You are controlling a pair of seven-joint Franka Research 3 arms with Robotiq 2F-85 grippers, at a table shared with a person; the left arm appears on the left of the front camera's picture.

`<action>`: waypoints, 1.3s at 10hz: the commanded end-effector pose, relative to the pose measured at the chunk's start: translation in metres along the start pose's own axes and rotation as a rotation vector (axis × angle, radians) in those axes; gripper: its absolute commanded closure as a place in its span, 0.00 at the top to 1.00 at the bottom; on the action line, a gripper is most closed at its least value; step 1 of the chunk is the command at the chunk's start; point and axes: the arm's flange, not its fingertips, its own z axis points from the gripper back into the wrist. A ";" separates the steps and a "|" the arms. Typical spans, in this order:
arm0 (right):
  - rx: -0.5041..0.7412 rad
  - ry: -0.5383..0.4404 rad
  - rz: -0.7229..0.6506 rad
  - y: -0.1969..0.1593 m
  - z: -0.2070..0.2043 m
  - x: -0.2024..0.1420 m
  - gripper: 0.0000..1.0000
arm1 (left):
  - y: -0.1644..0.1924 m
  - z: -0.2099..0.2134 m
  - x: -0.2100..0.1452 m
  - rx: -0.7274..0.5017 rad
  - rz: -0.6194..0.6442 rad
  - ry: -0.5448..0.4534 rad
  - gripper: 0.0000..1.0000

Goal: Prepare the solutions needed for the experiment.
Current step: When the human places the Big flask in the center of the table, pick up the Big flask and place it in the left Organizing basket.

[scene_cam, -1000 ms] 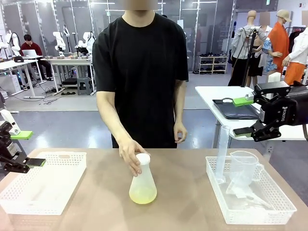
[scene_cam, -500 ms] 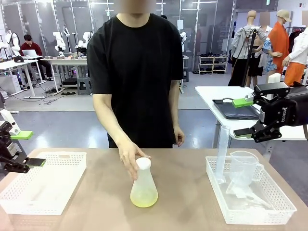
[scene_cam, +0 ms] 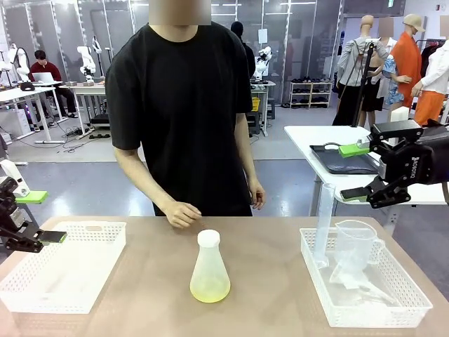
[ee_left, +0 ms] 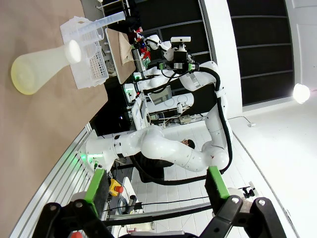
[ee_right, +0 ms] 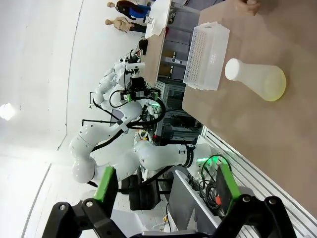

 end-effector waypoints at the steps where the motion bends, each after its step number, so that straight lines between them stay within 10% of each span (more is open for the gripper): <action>1: 0.010 -0.002 0.008 0.000 0.000 0.001 1.00 | -0.002 0.000 0.000 -0.006 -0.006 0.000 1.00; 10: 0.010 -0.002 0.008 0.000 0.000 0.001 1.00 | 0.000 0.000 0.000 0.000 0.000 0.000 1.00; 13: 0.010 -0.002 0.008 0.000 0.000 0.001 1.00 | -0.009 -0.024 0.054 0.107 -0.257 0.005 1.00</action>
